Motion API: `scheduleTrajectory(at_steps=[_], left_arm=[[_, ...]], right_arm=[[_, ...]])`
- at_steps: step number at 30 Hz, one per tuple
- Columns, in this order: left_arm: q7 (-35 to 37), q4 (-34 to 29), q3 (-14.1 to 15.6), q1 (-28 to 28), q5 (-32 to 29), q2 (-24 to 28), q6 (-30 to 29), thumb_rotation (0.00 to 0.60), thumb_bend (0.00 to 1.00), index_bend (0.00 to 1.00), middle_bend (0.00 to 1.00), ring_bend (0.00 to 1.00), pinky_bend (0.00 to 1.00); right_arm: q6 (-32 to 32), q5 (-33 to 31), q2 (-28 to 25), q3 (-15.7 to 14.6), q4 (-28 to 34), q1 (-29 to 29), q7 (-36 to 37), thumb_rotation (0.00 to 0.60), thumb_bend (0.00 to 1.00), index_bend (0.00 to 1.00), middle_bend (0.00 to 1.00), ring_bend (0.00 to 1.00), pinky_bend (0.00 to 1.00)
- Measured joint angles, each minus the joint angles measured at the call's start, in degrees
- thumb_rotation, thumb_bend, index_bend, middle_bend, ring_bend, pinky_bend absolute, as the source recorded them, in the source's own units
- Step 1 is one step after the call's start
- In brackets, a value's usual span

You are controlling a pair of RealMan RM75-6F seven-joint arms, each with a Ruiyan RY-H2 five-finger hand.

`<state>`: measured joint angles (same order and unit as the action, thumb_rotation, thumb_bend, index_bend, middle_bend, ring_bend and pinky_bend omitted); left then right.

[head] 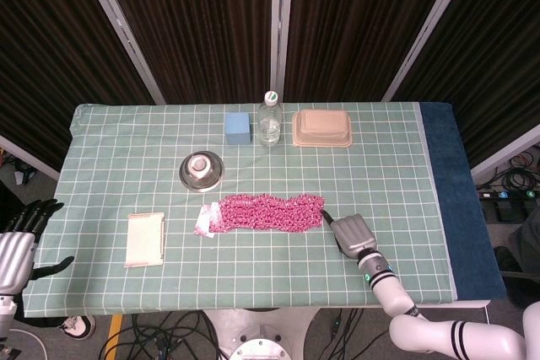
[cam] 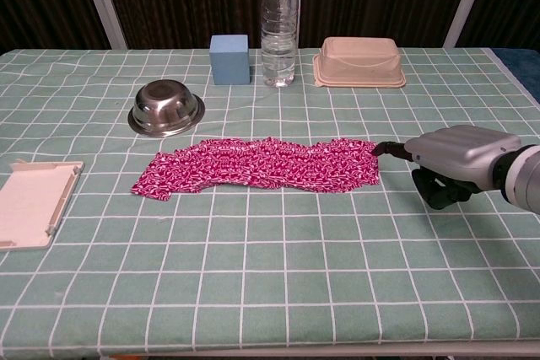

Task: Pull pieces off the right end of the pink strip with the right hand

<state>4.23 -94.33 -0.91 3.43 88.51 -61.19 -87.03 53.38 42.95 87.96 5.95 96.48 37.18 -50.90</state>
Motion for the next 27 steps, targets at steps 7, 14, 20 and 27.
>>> scheduleTrajectory(at_steps=[7,14,20,27], left_arm=[[1.70,1.20,0.35,-0.51,0.25,0.29,-0.50,0.600,0.00,0.15,0.12,0.08,0.22],[3.36,2.28,0.75,-1.17,0.76,0.73,-1.33,0.600,0.00,0.15,0.12,0.08,0.22],[3.71,2.63,0.89,-1.16,1.02,0.68,-1.17,0.600,0.00,0.15,0.12,0.08,0.22],[3.45,2.63,0.78,-0.92,1.16,0.17,-0.91,0.600,0.00,0.15,0.12,0.08,0.22]], right_arm=[[-0.79,-6.60,1.69,0.32,-0.68,5.02,-1.32,0.600,1.00,0.00,0.89,0.84,0.78],[-0.33,-11.66,2.19,-0.83,-0.87,8.14,-1.99,0.600,1.00,0.00,0.89,0.84,0.78],[0.45,-13.90,1.50,-3.11,-1.23,8.99,-1.11,0.600,1.00,0.00,0.89,0.84,0.78],[1.98,-13.72,-1.40,-5.39,-0.28,8.17,1.45,0.600,1.00,0.00,0.89,0.85,0.78]])
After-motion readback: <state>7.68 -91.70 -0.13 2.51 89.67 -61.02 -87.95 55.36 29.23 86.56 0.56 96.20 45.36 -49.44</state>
